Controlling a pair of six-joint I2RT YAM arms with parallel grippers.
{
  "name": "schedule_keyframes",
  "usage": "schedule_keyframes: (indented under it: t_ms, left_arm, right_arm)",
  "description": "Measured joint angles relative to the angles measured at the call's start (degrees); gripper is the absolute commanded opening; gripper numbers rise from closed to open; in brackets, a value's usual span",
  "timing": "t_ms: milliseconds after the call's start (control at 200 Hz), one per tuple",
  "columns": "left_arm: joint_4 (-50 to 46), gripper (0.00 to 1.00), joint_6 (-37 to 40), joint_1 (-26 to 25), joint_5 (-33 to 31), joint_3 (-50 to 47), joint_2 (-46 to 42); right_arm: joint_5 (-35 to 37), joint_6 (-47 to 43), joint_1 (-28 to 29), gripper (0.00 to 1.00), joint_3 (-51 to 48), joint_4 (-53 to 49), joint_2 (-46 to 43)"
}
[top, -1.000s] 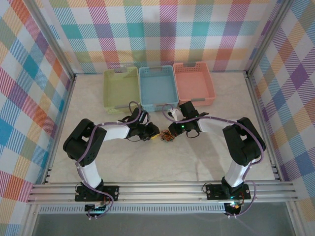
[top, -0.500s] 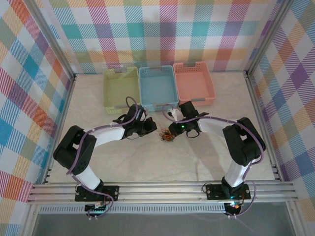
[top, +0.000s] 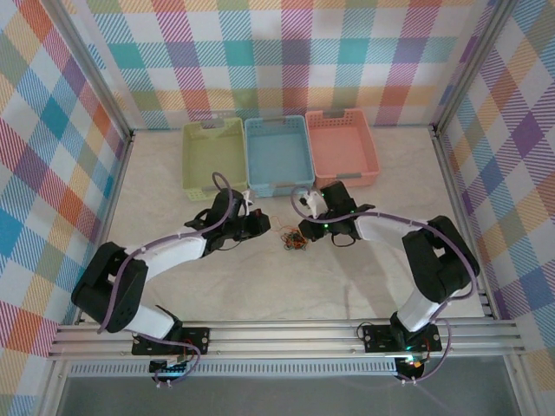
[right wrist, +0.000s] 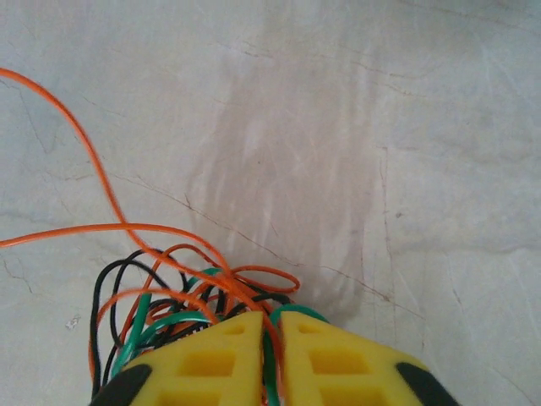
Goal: Untangle the cables
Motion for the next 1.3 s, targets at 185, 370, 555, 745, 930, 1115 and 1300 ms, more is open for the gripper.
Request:
schedule_keyframes:
  t_ms: [185,370,555,745,930,1115,1300]
  left_arm:
    - [1.9,0.0,2.5,-0.2,1.0,-0.7,-1.6]
    - [2.0,0.0,5.4,-1.7,1.2,-0.8,-4.0]
    - [1.9,0.0,7.9,-3.9,1.8,-0.8,-6.2]
    - [1.4,0.0,9.7,-5.4,2.2,-0.8,-6.4]
    - [0.4,0.0,10.6,-5.9,2.6,-0.8,-6.7]
    - [0.4,0.0,11.6,-7.0,2.6,-0.8,-7.9]
    - [0.4,0.0,11.8,-7.8,3.8,-0.8,-8.6]
  right_arm:
    - [0.2,-0.3,0.6,0.34,-6.0,6.4,-6.9]
    - [-0.2,-1.2,2.7,0.39,-10.6,13.9,-12.3]
    - [-3.4,-1.6,3.6,0.39,-12.3,20.3,-13.5]
    - [-6.8,-1.8,3.8,0.39,-13.2,25.8,-13.5]
    - [-8.0,-2.4,4.0,0.38,-13.3,27.8,-12.6]
    - [-8.5,-2.7,4.0,0.38,-13.3,27.7,-10.6]
    - [-9.2,-2.9,4.2,0.38,-13.2,27.7,-10.1]
